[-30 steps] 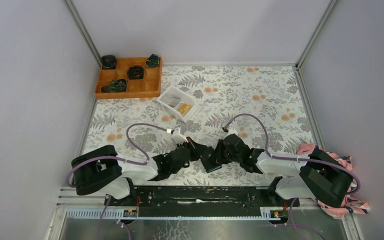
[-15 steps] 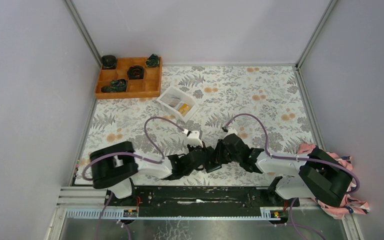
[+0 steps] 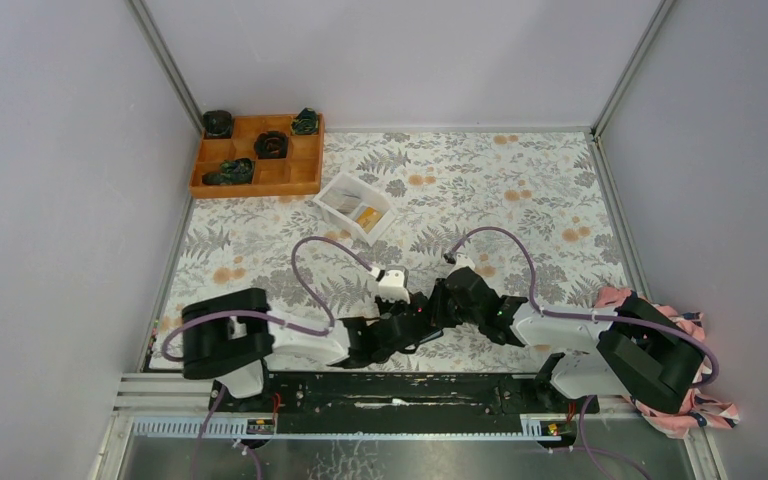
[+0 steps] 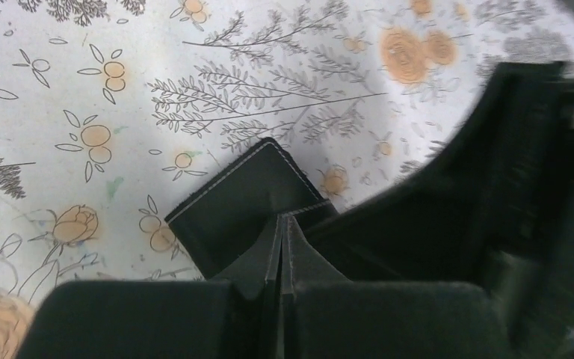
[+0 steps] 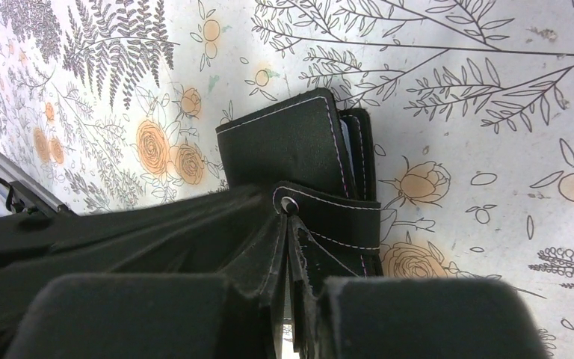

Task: Put the credit cards into the card holder
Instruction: Close the card holder at the center of the board.

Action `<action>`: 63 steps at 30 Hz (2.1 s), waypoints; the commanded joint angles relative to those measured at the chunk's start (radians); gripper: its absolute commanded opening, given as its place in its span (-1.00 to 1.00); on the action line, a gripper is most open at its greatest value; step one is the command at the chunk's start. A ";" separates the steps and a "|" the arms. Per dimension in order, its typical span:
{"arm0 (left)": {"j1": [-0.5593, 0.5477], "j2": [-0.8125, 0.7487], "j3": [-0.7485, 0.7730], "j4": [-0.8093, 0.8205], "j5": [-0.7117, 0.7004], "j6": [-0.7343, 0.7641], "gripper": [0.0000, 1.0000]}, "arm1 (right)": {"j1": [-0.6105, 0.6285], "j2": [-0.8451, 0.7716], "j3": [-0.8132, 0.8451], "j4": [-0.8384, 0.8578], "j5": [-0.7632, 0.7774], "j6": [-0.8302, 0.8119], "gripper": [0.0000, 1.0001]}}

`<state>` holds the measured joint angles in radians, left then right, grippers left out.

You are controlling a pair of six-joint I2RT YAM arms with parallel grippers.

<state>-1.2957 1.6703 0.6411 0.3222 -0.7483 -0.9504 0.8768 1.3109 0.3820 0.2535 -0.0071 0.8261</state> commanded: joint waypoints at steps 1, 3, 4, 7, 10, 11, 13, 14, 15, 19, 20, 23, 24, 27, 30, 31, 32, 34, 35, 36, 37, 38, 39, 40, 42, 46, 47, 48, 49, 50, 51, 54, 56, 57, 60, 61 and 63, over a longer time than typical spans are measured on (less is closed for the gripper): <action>-0.024 -0.154 -0.041 -0.005 -0.023 0.040 -1.00 | 0.012 0.073 -0.052 -0.216 0.045 -0.047 -0.80; -0.025 -0.205 -0.043 0.014 -0.032 0.081 -1.00 | 0.013 0.073 -0.050 -0.219 0.046 -0.049 -0.81; -0.024 -0.225 -0.040 0.015 -0.033 0.097 -1.00 | 0.012 0.074 -0.049 -0.220 0.046 -0.050 -0.81; -0.024 -0.263 -0.020 0.003 -0.020 0.145 -1.00 | 0.013 0.079 -0.048 -0.218 0.045 -0.050 -0.80; -0.025 -0.285 -0.001 -0.037 -0.014 0.154 -1.00 | 0.013 0.074 -0.049 -0.220 0.047 -0.049 -0.81; -0.024 -0.289 0.001 -0.049 -0.012 0.150 -1.00 | 0.012 0.072 -0.051 -0.221 0.048 -0.048 -0.80; -0.024 -0.287 0.004 -0.066 -0.016 0.140 -1.00 | 0.012 0.070 -0.050 -0.224 0.048 -0.049 -0.80; -0.024 -0.281 0.004 -0.077 -0.022 0.132 -1.00 | 0.013 0.070 -0.049 -0.224 0.048 -0.049 -0.81; -0.023 -0.270 0.002 -0.081 -0.024 0.125 -1.00 | 0.013 0.070 -0.049 -0.223 0.049 -0.049 -0.80; -0.004 -0.199 -0.002 -0.087 0.012 0.093 -1.00 | 0.012 0.074 -0.054 -0.221 0.050 -0.048 -0.81; 0.006 -0.173 -0.006 -0.073 0.045 0.090 -1.00 | 0.011 0.077 -0.054 -0.220 0.050 -0.048 -0.81; 0.034 -0.071 -0.010 -0.029 0.156 0.086 -1.00 | 0.012 0.082 -0.058 -0.210 0.048 -0.046 -0.80; 0.041 -0.030 -0.009 -0.013 0.203 0.086 -1.00 | 0.013 0.086 -0.059 -0.208 0.047 -0.045 -0.80; 0.055 0.128 0.051 -0.035 0.339 0.090 -1.00 | 0.012 0.092 -0.060 -0.204 0.045 -0.045 -0.80; 0.055 0.171 0.012 0.047 0.402 0.050 -1.00 | 0.013 0.089 -0.063 -0.202 0.045 -0.044 -0.80; 0.058 0.155 -0.007 0.073 0.410 0.036 -1.00 | 0.012 0.087 -0.063 -0.203 0.045 -0.044 -0.80; 0.058 0.133 -0.012 0.071 0.403 0.033 -1.00 | 0.013 0.087 -0.064 -0.203 0.045 -0.043 -0.80; 0.061 0.087 0.002 0.019 0.367 0.049 -1.00 | 0.013 0.087 -0.063 -0.204 0.045 -0.044 -0.80; 0.060 0.063 0.008 -0.010 0.343 0.055 -1.00 | 0.012 0.087 -0.062 -0.203 0.045 -0.044 -0.80; 0.060 0.039 0.011 -0.033 0.317 0.058 -1.00 | 0.013 0.087 -0.062 -0.204 0.043 -0.044 -0.80; 0.060 0.013 0.013 -0.055 0.291 0.060 -1.00 | 0.013 0.085 -0.061 -0.204 0.041 -0.044 -0.80; 0.060 -0.020 0.015 -0.075 0.270 0.057 -1.00 | 0.013 0.082 -0.060 -0.204 0.040 -0.044 -0.80; 0.060 -0.042 0.017 -0.094 0.249 0.054 -1.00 | 0.012 0.076 -0.059 -0.206 0.038 -0.045 -0.80; 0.060 -0.061 0.018 -0.116 0.230 0.049 -1.00 | 0.013 0.070 -0.057 -0.208 0.036 -0.046 -0.80; 0.060 -0.094 0.016 -0.147 0.194 0.037 -1.00 | 0.014 0.058 -0.048 -0.215 0.031 -0.052 -0.79; 0.060 -0.141 -0.010 -0.163 0.149 0.010 -1.00 | 0.031 0.030 -0.025 -0.242 0.029 -0.063 -0.66; 0.060 -0.145 -0.014 -0.163 0.144 0.008 -1.00 | 0.034 0.023 -0.018 -0.250 0.030 -0.064 -0.62; 0.060 -0.147 -0.016 -0.165 0.141 0.007 -1.00 | 0.041 0.017 -0.012 -0.256 0.034 -0.064 -0.59; 0.061 -0.147 -0.017 -0.165 0.140 0.006 -1.00 | 0.046 0.010 -0.004 -0.266 0.038 -0.063 -0.57; 0.060 -0.145 -0.017 -0.167 0.137 0.003 -1.00 | 0.052 0.004 0.002 -0.276 0.042 -0.064 -0.55; 0.059 -0.146 -0.018 -0.169 0.134 0.000 -1.00 | 0.055 -0.002 0.009 -0.286 0.045 -0.064 -0.54; 0.059 -0.143 -0.017 -0.168 0.126 -0.003 -1.00 | 0.062 -0.026 0.022 -0.310 0.055 -0.064 -0.51; 0.059 -0.139 -0.016 -0.169 0.122 -0.003 -1.00 | 0.065 -0.044 0.028 -0.326 0.061 -0.065 -0.50; 0.059 -0.140 -0.017 -0.169 0.117 -0.005 -1.00 | 0.067 -0.053 0.032 -0.333 0.064 -0.065 -0.50; 0.060 -0.137 -0.021 -0.164 0.111 -0.010 -1.00 | 0.070 -0.080 0.041 -0.352 0.071 -0.068 -0.49; 0.059 -0.133 -0.021 -0.162 0.112 -0.010 -1.00 | 0.070 -0.087 0.046 -0.359 0.071 -0.069 -0.49; 0.060 -0.125 -0.022 -0.153 0.116 -0.011 -1.00 | 0.071 -0.098 0.054 -0.367 0.074 -0.074 -0.49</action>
<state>-1.2335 1.5330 0.6315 0.1616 -0.5949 -0.9520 0.9344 1.2224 0.4290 0.0696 0.0418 0.7879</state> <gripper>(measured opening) 0.007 0.251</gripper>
